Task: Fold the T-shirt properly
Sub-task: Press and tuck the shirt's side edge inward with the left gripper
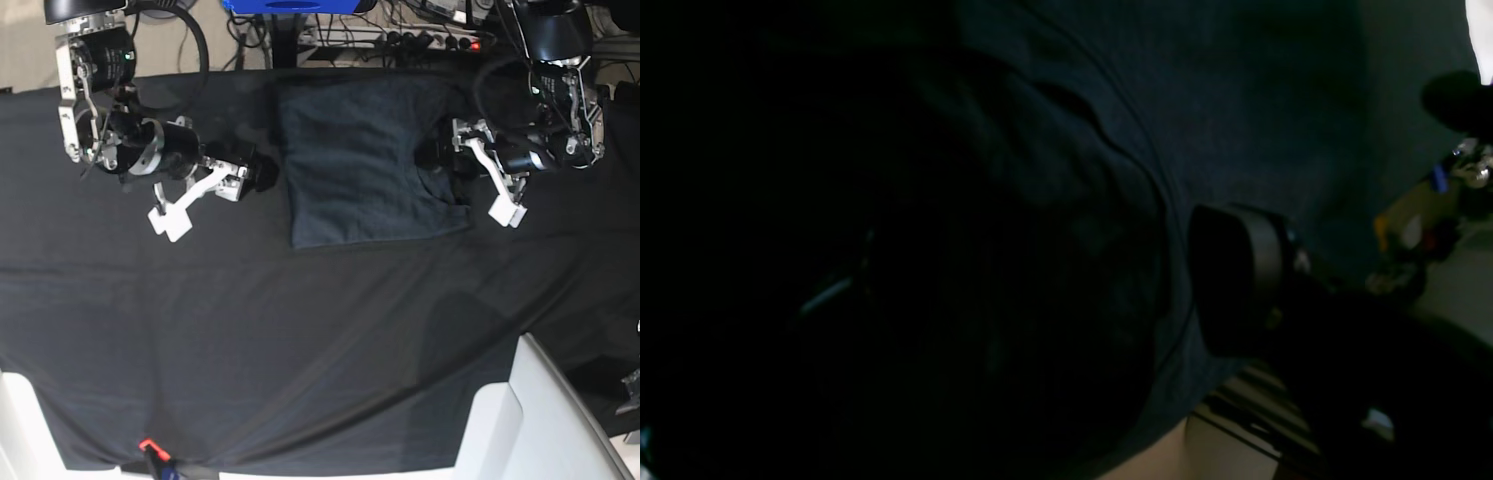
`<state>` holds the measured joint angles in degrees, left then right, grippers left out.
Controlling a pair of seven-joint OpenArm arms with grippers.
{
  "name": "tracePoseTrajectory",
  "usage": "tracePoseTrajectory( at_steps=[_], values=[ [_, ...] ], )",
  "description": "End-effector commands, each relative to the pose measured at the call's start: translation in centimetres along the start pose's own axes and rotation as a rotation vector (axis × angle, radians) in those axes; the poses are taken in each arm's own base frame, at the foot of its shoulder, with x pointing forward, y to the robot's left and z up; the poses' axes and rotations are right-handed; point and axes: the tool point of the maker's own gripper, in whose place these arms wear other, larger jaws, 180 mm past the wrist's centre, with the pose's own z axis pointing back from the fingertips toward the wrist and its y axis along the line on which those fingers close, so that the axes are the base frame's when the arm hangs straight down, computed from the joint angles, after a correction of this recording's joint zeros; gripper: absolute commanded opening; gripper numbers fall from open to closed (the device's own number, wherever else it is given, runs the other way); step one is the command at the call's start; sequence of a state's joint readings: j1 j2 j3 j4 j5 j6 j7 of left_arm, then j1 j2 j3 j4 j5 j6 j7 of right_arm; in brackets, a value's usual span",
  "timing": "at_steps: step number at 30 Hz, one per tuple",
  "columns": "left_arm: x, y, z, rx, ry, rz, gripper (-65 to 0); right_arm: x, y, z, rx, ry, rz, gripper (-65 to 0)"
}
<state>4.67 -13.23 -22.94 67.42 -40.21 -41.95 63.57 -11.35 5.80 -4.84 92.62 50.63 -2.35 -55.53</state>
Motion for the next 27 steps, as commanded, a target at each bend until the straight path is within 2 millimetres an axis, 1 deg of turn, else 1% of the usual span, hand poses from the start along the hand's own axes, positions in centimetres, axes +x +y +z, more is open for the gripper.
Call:
tracePoseTrajectory(
  at_steps=[1, 4, 6, 9, 14, 22, 27],
  values=[
    [-4.1, 1.2, 0.2, 0.079, 0.186, -0.002, -8.9, 0.8, 0.7, 0.3, 0.024, -0.024, 0.011, -14.1],
    [-4.0, -0.2, -0.1, 0.064, 0.17, -0.026, -8.9, 0.8, 0.8, 0.3, 0.025, -0.021, 0.013, -14.1],
    [-4.8, -0.8, -0.4, 0.053, 0.199, -0.022, -8.9, 0.9, 0.7, 0.3, 0.023, -0.025, 0.01, -14.1],
    [-5.2, -1.0, -0.3, 0.052, 0.221, -0.025, -8.9, 0.9, 0.7, 0.3, 0.023, -0.025, 0.01, -14.1],
    [-4.9, -1.1, -0.4, 0.048, 0.209, -0.018, -8.9, 0.9, 0.7, 0.3, 0.023, -0.025, 0.01, -14.1],
    [-5.3, -3.6, -2.4, -0.014, 0.199, 0.001, -8.9, 0.9, 0.6, 0.4, 0.023, -0.026, 0.009, -14.1],
    [-5.6, -4.3, -2.9, -0.033, 0.2, 0.014, -8.9, 0.9, 0.6, 0.4, 0.021, -0.026, 0.01, -14.1]
  ],
)
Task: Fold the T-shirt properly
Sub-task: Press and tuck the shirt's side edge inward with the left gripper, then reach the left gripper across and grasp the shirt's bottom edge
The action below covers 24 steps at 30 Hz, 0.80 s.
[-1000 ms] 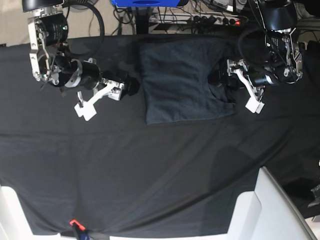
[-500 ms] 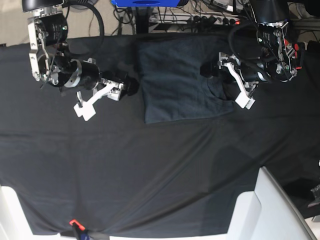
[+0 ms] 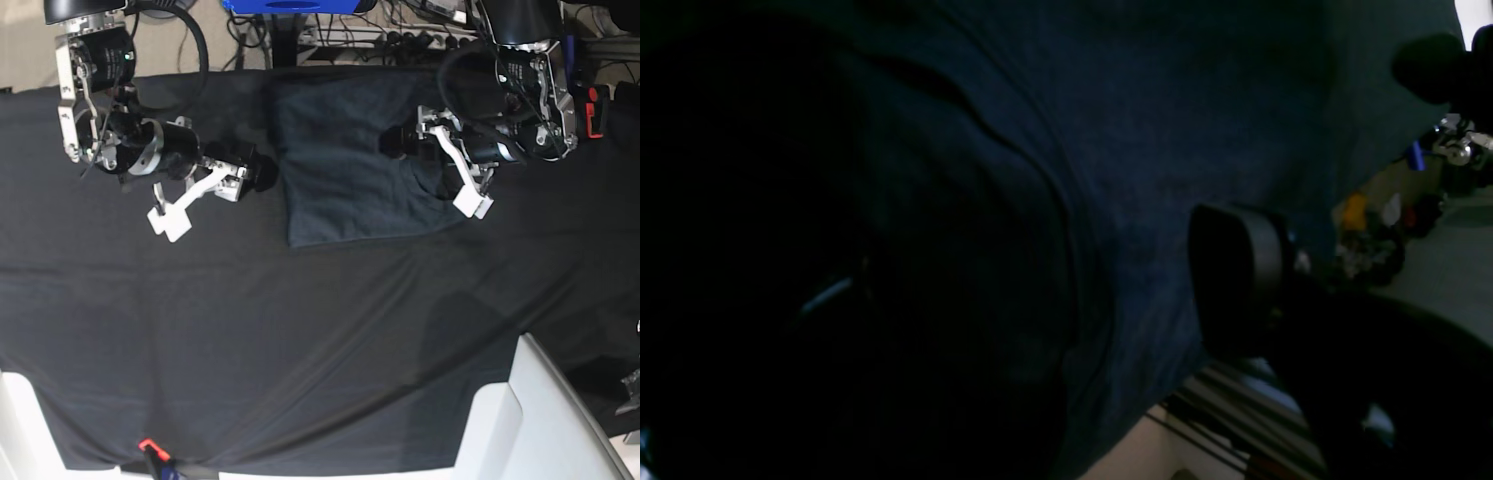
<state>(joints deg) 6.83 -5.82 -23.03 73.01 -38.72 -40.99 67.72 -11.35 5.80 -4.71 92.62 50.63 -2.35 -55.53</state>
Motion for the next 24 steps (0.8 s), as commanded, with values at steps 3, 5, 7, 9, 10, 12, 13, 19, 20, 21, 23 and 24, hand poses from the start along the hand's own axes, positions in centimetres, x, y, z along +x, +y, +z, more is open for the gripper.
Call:
tracePoseTrajectory(
  at_steps=[3, 5, 7, 9, 10, 12, 13, 19, 20, 21, 23, 24],
  values=[
    [-5.0, 0.5, -1.0, 0.023, 0.187, 0.048, -9.1, 0.9, 0.6, 0.4, 0.022, -0.024, 0.011, -14.1],
    [-5.0, 0.6, -1.3, 0.018, 0.173, 0.061, -10.4, 0.9, 0.6, 0.4, 0.022, -0.024, 0.011, -14.1],
    [-5.2, 0.4, -1.9, 0.004, 0.166, 0.074, -19.6, 0.9, 0.6, 0.4, 0.022, -0.024, 0.011, -14.1],
    [-5.9, 0.2, -2.6, -0.012, 0.184, 0.085, -33.1, 0.9, 0.6, 0.4, 0.022, -0.024, 0.011, -14.1],
    [-6.0, 0.1, -2.8, -0.017, 0.184, 0.088, -40.5, 0.9, 0.6, 0.4, 0.022, -0.024, 0.011, -14.1],
    [-6.0, 0.1, -3.1, -0.023, 0.186, 0.098, -53.0, 0.9, 0.6, 0.4, 0.021, -0.024, 0.012, -14.1],
    [-5.9, 0.2, -3.0, -0.022, 0.181, 0.099, -59.1, 0.9, 0.6, 0.4, 0.021, -0.024, 0.012, -14.1],
    [-3.5, 0.3, -2.1, 0.006, 0.136, 0.033, -65.0, 0.9, 0.5, 0.4, 0.019, -0.024, 0.013, -14.1],
    [-2.8, 0.3, -1.8, 0.015, 0.132, 0.01, -65.0, 0.9, 0.5, 0.4, 0.019, -0.024, 0.013, -14.1],
    [-2.3, 0.5, -1.3, 0.029, 0.136, -0.01, -65.0, 0.9, 0.5, 0.4, 0.019, -0.024, 0.013, -14.1],
    [-1.4, 0.8, -0.4, 0.05, 0.144, -0.049, -65.0, 0.9, 0.5, 0.4, 0.019, -0.024, 0.013, -14.1],
    [-1.0, 0.9, 0.0, 0.06, 0.137, -0.066, -65.0, 0.9, 0.5, 0.4, 0.019, -0.024, 0.013, -14.1]
  ],
)
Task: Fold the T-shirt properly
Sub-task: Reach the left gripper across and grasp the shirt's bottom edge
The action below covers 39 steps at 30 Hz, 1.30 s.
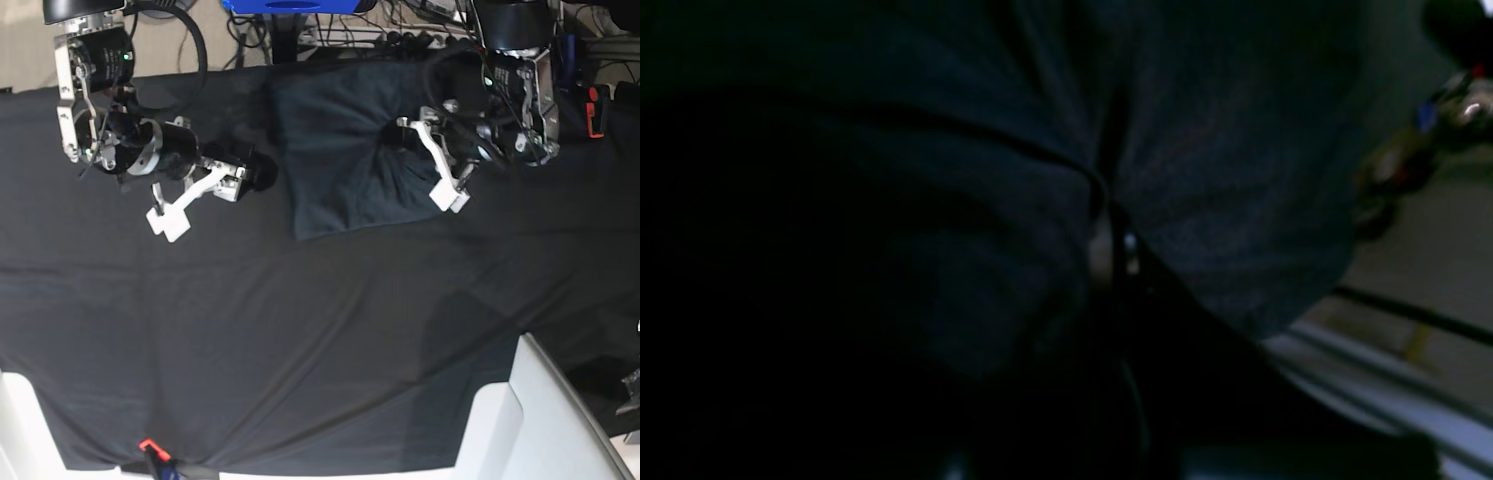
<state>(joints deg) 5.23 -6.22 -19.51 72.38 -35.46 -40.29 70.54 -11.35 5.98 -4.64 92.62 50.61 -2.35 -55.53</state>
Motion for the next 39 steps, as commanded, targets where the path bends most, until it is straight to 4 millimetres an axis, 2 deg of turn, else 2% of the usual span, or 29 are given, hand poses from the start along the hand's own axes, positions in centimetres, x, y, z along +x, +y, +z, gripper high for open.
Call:
tracePoseTrajectory(
  at_steps=[1, 5, 8, 13, 17, 21, 26, 29, 35, 39],
  values=[
    [0.7, 1.1, 1.3, 0.056, 0.017, -0.039, -65.0, 0.8, 0.7, 0.3, 0.023, -0.023, 0.012, -14.1],
    [2.6, 2.7, 3.4, 0.127, 0.057, -0.156, -65.0, 0.8, 0.7, 0.3, 0.023, -0.023, 0.012, -14.1],
    [3.6, 3.3, 3.9, 0.167, 0.132, -0.251, -65.0, 0.8, 0.7, 0.3, 0.023, -0.023, 0.012, -14.1],
    [6.8, 3.5, 4.4, 0.251, 0.187, -0.404, -65.0, 0.8, 0.7, 0.3, 0.024, -0.023, 0.011, -14.1],
    [7.7, 2.5, 3.0, 0.3, 0.26, -0.529, -65.0, 0.9, 0.7, 0.3, 0.024, -0.025, 0.012, -14.1],
    [8.3, 0.4, 0.7, 0.304, 0.293, -0.66, -65.0, 1.0, 0.7, 0.4, 0.023, -0.03, 0.012, -14.1],
    [9.3, -2.7, -1.7, 0.289, 0.288, -0.782, -65.0, 2.2, 0.0, 0.7, 0.007, -0.099, 0.01, -14.1],
    [10.4, -3.6, -2.4, 0.336, 0.294, -0.887, -65.0, 3.0, -0.4, 1.0, -0.006, -0.137, 0.012, -14.1],
    [13.0, -4.3, -3.4, 0.516, 0.291, -1.151, -65.0, 6.2, -4.4, 3.8, -0.092, -0.272, -0.125, -14.1],
    [13.8, -5.6, -4.0, 0.531, 0.341, -1.351, -65.0, 7.6, -6.0, 5.5, -0.112, -0.34, -0.178, -14.1]
  ],
)
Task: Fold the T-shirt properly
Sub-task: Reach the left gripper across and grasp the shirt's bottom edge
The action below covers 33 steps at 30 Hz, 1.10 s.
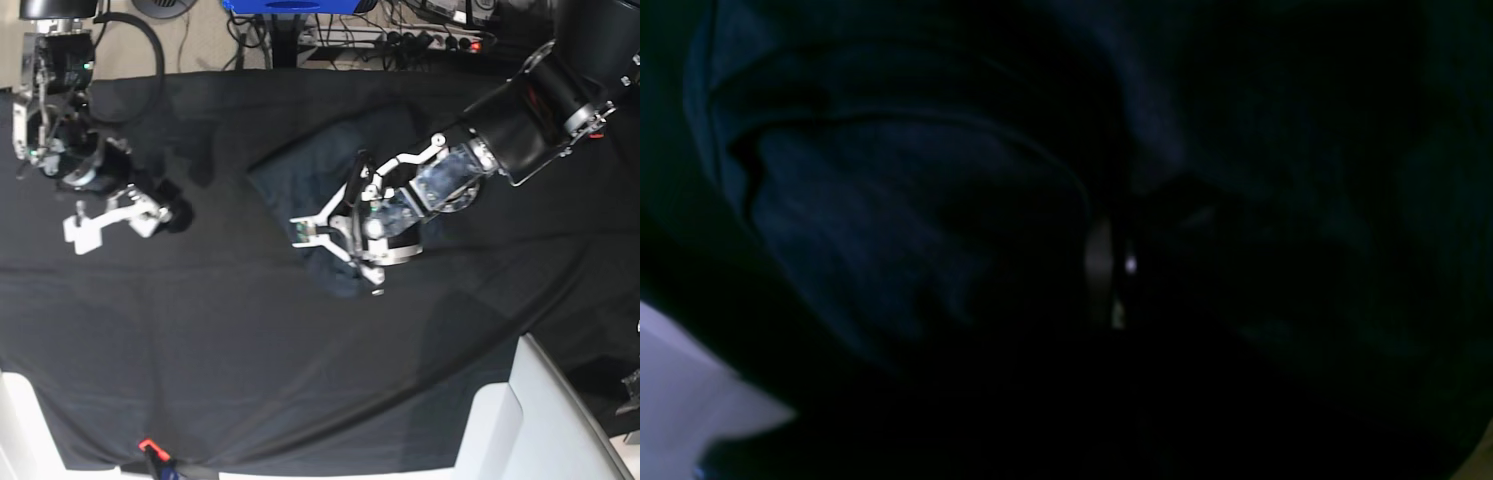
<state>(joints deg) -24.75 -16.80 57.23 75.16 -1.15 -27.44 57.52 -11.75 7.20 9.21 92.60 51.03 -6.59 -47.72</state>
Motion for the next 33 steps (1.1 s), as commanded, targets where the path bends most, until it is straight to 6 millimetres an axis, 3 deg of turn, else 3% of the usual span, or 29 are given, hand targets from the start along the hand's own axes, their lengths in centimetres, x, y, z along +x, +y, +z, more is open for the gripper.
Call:
tracePoseTrajectory(
  at_steps=[1, 6, 9, 16, 21, 33],
  values=[
    [1.3, 1.8, 0.8, 0.049, -0.021, -0.035, -65.0, 1.3, 0.7, 0.4, 0.025, -0.041, -0.005, -14.1],
    [4.9, 1.7, 1.3, 0.091, -0.076, -0.151, -65.0, 2.5, -0.2, 1.0, 0.015, -0.084, -0.042, -14.1],
    [6.0, 1.3, 1.0, 0.078, -0.094, -0.154, -65.0, 2.6, -0.3, 1.0, 0.013, -0.087, -0.045, -14.1],
    [5.6, 0.3, -0.8, 0.022, -0.048, -0.125, -65.0, 2.7, -0.4, 1.1, 0.01, -0.09, -0.044, -14.1],
    [5.3, 0.8, -0.8, 0.028, -0.04, -0.122, -65.0, 3.2, -0.2, 1.0, 0.014, -0.096, -0.042, -14.1],
    [3.6, 2.2, -0.8, 0.047, -0.012, -0.091, -65.0, 2.1, -1.5, -0.3, -0.009, -0.046, -0.074, -14.1]
  ],
)
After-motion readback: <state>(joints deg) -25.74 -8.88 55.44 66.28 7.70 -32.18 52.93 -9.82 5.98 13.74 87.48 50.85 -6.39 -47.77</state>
